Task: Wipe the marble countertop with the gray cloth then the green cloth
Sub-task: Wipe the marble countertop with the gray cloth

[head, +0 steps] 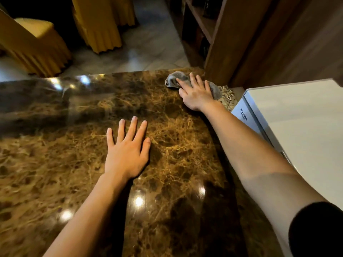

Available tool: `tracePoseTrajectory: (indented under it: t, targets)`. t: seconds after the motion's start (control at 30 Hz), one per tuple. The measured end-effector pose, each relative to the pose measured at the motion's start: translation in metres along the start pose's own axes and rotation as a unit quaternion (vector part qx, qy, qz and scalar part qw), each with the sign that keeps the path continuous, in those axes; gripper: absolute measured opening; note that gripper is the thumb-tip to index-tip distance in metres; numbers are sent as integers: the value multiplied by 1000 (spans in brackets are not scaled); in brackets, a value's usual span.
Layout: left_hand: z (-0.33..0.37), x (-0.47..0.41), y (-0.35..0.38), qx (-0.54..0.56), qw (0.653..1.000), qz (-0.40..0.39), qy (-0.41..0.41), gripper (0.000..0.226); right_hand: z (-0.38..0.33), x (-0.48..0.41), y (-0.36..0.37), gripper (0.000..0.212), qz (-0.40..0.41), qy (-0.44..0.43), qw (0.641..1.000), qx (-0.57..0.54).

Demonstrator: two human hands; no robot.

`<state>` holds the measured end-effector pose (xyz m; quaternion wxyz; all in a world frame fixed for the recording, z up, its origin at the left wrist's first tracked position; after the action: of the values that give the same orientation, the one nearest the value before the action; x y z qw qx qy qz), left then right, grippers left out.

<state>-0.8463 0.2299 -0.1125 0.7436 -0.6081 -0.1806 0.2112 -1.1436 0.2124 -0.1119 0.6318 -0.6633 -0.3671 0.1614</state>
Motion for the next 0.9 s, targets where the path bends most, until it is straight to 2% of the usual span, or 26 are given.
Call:
tracePoseTrajectory:
  t: [0.1, 0.27, 0.47, 0.6, 0.7, 0.8, 0.9]
  targets:
    - [-1, 1, -2, 31, 999, 18, 11, 58, 9, 54, 14, 52, -4, -48, 999, 6]
    - [6, 25, -24, 80, 989, 120, 44, 46, 36, 199, 48, 52, 5, -119, 993, -9]
    - [62, 94, -22, 161, 972, 92, 144, 49, 58, 374, 89, 53, 21, -156, 987, -29]
    - [111, 165, -10, 177, 959, 83, 207, 41, 45, 445, 108, 48, 59, -157, 976, -136]
    - [122, 212, -11, 181, 966, 89, 159, 33, 35, 485, 113, 37, 94, -127, 950, -269]
    - [111, 252, -21, 273, 956, 63, 87, 25, 21, 518, 107, 32, 111, -86, 918, -371]
    - [92, 290, -49, 344, 931, 99, 68, 15, -7, 546, 95, 47, 100, -89, 894, -429]
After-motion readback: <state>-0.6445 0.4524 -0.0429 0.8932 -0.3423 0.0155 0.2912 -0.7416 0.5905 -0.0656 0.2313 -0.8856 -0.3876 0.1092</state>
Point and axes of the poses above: each hand's wrist, its own x-axis away from the middle knuckle, its own y-axis out of the palm, z = x × y, the point moved 6 cm from there along -x, towards the middle knuckle, and after that the axes turned 15 degrees about y, right-handed, at the moved point
